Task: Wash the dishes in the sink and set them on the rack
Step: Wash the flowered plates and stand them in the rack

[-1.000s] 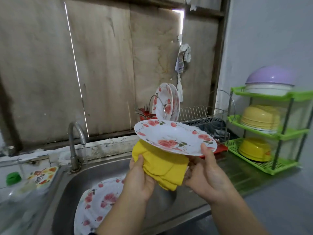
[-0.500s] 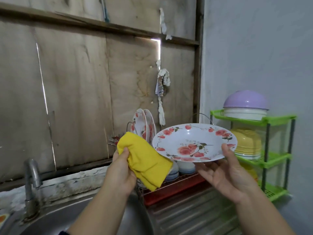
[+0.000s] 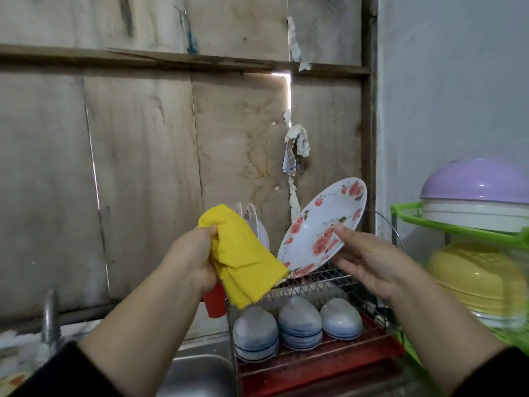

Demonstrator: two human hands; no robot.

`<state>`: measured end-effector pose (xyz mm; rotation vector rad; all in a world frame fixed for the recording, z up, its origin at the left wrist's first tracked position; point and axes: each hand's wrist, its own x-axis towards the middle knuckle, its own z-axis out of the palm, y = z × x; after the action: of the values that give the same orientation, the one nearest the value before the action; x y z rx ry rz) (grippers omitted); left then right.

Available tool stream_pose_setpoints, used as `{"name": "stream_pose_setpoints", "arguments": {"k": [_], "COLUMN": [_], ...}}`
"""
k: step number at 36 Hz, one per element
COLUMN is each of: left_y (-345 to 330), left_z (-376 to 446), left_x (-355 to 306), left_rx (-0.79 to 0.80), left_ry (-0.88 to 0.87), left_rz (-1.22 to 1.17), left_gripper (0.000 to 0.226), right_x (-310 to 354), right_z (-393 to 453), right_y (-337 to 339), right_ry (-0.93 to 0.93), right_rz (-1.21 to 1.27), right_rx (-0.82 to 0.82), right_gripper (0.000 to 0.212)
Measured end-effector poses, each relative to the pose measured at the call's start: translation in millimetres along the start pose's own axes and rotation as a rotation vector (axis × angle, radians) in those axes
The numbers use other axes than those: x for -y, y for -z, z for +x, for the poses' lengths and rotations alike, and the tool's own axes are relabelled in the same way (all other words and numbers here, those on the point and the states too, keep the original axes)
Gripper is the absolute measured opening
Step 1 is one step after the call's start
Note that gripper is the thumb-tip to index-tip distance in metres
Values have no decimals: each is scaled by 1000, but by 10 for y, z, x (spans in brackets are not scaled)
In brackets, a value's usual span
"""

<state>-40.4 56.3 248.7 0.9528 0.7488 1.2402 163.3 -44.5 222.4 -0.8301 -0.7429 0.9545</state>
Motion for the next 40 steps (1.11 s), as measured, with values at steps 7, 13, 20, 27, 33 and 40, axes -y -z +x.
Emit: {"name": "stream_pose_setpoints", "arguments": {"k": [7,13,20,27,33,40], "left_y": [-117,-102,-54,-7,24,28], "left_z": [137,162,175,171,186,161], "left_x": [-86,-133,-106,-51,-29,1], "left_rx": [-147,-222,-283,-309,-324,-308], "left_ry": [-150,-158,-170,-163,-124,-69], "left_rz": [109,177,196,191,204,204], "left_gripper": [38,42,43,40,45,46], "right_x": [-15,-127,-314,-519,-730,-788], "right_z": [577,970,1265,1291,1306,1283], "right_y": [12,-39,-169,-234,-233,-208], "right_ry": [-50,-73,-73,-77,-92,-65], "right_rz": [-160,-293,-425,-501,-578,-739], "right_rx": [92,172,233,252,240,233], "right_gripper": [35,38,59,90,92,87]}}
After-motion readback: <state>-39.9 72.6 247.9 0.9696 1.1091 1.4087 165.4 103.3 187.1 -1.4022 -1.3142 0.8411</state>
